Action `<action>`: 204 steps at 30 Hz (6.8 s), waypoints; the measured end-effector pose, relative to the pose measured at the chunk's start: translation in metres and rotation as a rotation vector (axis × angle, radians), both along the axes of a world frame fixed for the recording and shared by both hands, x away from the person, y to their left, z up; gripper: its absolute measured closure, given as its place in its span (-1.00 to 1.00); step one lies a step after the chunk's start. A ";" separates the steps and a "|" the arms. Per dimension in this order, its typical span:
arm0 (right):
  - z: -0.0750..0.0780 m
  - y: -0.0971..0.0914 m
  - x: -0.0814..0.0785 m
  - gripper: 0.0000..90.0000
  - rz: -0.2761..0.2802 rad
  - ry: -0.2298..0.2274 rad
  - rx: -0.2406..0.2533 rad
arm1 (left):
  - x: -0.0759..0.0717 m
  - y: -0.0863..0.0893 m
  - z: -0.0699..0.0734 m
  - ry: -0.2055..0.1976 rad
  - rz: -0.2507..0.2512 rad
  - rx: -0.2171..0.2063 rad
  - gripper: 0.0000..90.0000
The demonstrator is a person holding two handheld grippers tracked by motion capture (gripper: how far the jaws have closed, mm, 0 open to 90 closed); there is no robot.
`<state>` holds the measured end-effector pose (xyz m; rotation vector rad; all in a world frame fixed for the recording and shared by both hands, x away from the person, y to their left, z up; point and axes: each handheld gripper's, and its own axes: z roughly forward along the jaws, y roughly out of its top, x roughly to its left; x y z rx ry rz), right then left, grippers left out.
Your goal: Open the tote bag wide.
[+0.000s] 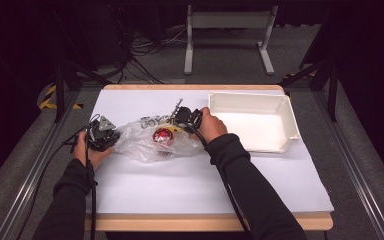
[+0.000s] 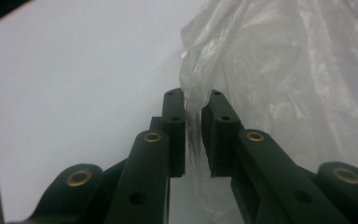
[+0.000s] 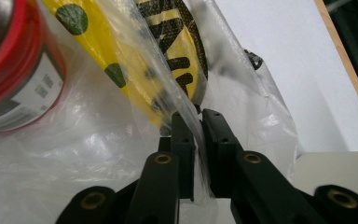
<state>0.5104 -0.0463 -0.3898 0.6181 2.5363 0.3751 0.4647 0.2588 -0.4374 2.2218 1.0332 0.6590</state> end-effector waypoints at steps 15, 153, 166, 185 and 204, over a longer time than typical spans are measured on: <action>0.004 -0.017 -0.008 0.36 -0.012 -0.020 0.105 | -0.016 0.026 0.015 -0.084 0.047 -0.114 -0.18; 0.021 -0.020 -0.023 -0.05 0.149 0.045 0.133 | -0.036 -0.015 0.076 -0.186 -0.326 -0.143 -0.35; 0.000 -0.003 -0.028 0.13 0.180 0.116 0.043 | -0.012 -0.043 0.033 0.014 -0.379 0.090 0.11; -0.021 -0.005 -0.021 -0.21 0.110 0.196 -0.087 | 0.014 -0.032 0.003 0.151 -0.254 0.125 -0.21; -0.006 -0.016 -0.024 -0.48 0.172 0.161 0.056 | 0.002 -0.031 0.024 0.066 -0.280 -0.018 -0.73</action>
